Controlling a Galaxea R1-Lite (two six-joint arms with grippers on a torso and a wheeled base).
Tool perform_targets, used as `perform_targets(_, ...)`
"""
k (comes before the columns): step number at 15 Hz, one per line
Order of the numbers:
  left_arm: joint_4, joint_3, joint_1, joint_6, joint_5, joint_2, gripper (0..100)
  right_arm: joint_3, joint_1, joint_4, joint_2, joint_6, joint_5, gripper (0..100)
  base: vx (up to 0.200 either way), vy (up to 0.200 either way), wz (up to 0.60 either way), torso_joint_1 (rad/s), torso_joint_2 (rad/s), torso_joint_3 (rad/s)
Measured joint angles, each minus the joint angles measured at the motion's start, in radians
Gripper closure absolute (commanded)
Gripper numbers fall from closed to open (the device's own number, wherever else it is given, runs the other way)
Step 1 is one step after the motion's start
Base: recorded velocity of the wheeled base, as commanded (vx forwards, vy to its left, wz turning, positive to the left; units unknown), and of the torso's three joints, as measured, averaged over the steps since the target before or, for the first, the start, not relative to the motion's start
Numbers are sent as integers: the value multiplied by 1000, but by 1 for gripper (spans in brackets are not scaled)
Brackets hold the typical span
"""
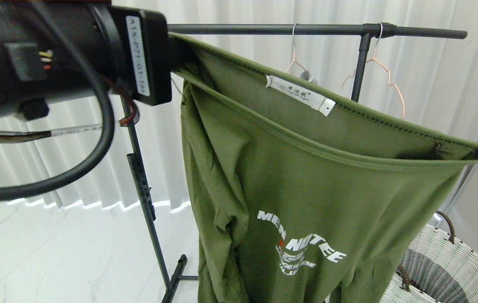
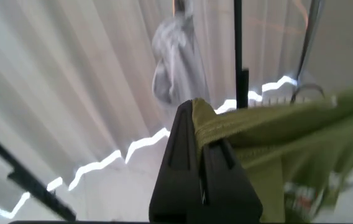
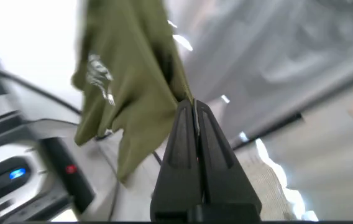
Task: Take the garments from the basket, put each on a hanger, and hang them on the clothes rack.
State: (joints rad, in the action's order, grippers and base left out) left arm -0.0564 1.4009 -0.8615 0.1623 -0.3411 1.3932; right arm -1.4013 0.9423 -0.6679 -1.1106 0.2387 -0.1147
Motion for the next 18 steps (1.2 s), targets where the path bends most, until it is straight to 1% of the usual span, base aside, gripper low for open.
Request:
perform_targets(2,20,45,1,2,-3,46,100,-3,99,-17,17,2,13,100,0,0,0,0,0,0)
perform_targets(4,21,64,1,3,-5,72,100,-4,159,-18,17,2,15,100,0,0,0,0,0,0)
perform_targets(6,18,67,1,3,-5,82,100,-5,179,-19,16,1,7,100,0,0,0,0,0,0)
perform_targets(8,-10,60,1,5,-6,76,100,-3,171,-21,15,1,-37,100,0,0,0,0,0,0)
perform_targets(9,-48,57,1,6,-5,66,100,0,157,-21,13,1,-85,100,0,0,0,0,0,0)
perform_targets(10,-126,54,0,5,-5,44,100,0,134,-14,9,-1,-150,100,0,0,0,0,0,0)
perform_targets(11,-205,53,-11,5,-4,18,100,2,116,3,2,-2,-175,100,0,0,0,0,0,0)
perform_targets(12,-287,50,-34,1,-2,-15,100,3,100,24,-6,-2,-182,100,0,0,0,0,0,0)
perform_targets(14,-408,46,-98,-39,-1,-79,100,8,77,136,-33,-5,-184,100,0,0,0,0,0,0)
perform_targets(16,-472,42,-170,-81,0,-133,100,19,64,279,-73,-10,-184,100,0,0,0,0,0,0)
perform_targets(18,-481,33,-218,-85,-1,-169,100,27,49,398,-117,-12,-181,100,0,0,0,0,0,0)
